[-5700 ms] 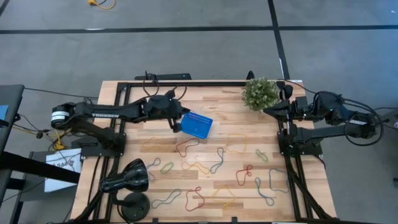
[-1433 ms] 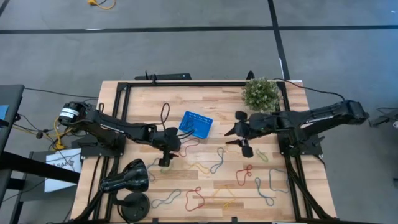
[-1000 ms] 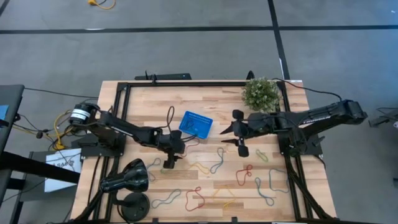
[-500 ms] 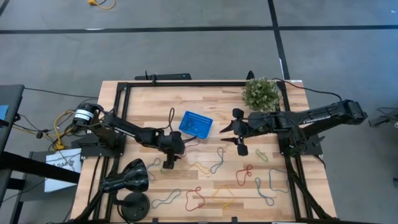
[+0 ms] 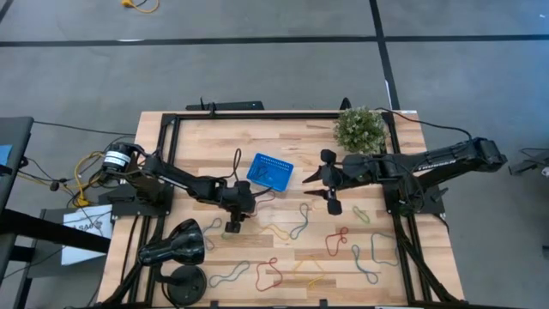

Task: Pick and place items into bin
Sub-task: Put the red rubber band into the blue bin

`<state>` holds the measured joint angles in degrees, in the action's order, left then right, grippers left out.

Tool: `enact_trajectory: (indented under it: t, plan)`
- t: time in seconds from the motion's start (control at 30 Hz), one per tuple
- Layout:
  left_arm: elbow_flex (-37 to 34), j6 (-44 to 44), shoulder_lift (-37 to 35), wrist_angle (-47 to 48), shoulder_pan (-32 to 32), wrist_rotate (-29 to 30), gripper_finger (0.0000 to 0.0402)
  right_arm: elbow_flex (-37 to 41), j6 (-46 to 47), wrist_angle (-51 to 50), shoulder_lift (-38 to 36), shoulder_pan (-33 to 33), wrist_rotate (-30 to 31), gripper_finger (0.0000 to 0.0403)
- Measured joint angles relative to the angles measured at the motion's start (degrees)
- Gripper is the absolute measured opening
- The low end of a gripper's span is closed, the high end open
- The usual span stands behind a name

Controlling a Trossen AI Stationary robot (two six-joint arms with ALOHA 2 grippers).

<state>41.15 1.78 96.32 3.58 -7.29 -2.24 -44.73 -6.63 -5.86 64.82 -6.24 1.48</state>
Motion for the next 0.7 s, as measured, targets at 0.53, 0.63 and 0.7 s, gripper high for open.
enact_trajectory:
  t: [0.53,0.63,0.7]
  plan:
    - [-0.04,4.65,0.22,1.01,0.0,-2.36,0.0069,0.0,0.02,1.65,0.0,0.0,-0.02,0.0143]
    - [-0.04,4.63,0.28,1.61,0.02,-2.92,0.004,0.0,0.02,1.65,0.0,0.0,-0.01,0.0142]
    - [-0.04,4.63,0.28,1.94,0.02,-3.11,0.0021,0.0,0.02,1.64,0.0,0.0,0.0,0.0142]
